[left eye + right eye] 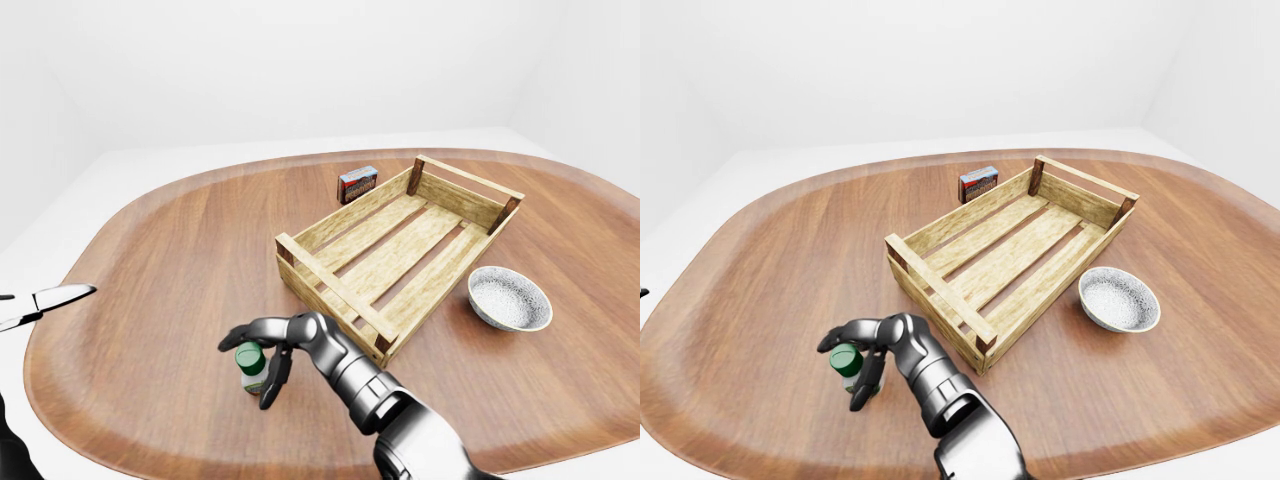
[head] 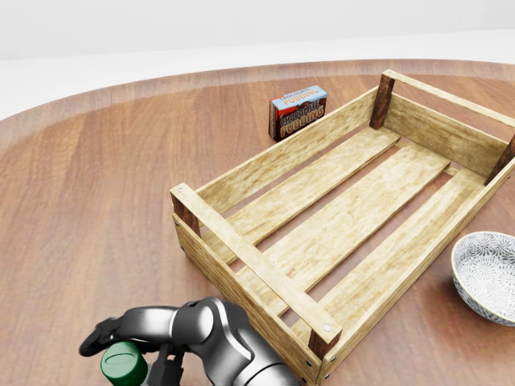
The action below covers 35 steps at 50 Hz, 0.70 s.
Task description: Pick up the salad dressing and put it in the tray.
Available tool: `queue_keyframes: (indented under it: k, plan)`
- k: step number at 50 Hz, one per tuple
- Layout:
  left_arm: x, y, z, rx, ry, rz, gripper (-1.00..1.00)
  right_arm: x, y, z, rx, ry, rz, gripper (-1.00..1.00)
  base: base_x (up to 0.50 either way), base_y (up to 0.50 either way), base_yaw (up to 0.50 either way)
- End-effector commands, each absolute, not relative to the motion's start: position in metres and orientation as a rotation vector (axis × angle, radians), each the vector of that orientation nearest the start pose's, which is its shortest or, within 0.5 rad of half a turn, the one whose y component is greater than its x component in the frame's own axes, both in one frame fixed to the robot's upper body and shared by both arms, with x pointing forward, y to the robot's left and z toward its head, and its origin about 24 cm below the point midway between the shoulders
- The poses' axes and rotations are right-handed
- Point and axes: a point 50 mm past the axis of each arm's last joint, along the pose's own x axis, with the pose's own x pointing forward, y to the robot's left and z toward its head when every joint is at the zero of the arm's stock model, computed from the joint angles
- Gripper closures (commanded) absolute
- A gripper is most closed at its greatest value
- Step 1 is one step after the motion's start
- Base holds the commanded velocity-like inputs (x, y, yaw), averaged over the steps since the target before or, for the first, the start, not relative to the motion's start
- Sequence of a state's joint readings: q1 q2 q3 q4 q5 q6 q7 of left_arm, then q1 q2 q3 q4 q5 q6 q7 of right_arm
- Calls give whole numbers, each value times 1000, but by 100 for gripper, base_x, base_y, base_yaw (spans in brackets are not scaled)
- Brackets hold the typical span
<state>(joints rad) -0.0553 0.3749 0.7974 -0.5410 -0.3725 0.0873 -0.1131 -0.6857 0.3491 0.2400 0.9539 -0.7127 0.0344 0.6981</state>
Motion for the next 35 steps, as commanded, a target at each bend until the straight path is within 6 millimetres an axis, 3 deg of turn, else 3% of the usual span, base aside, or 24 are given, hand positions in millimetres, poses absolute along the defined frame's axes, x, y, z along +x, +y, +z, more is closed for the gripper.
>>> queue_keyframes:
  k: [1, 19, 35]
  plan:
    - [165, 320, 233, 215, -724, 436, -100, 280, 67, 13, -670, 389, 1338, 100, 0, 0, 0]
    - [171, 318, 228, 204, -699, 429, -100, 297, 54, 31, -744, 337, 1238, 100, 0, 0, 0]
    - [175, 316, 225, 201, -685, 421, -100, 302, 67, 64, -748, 191, 1208, 100, 0, 0, 0]
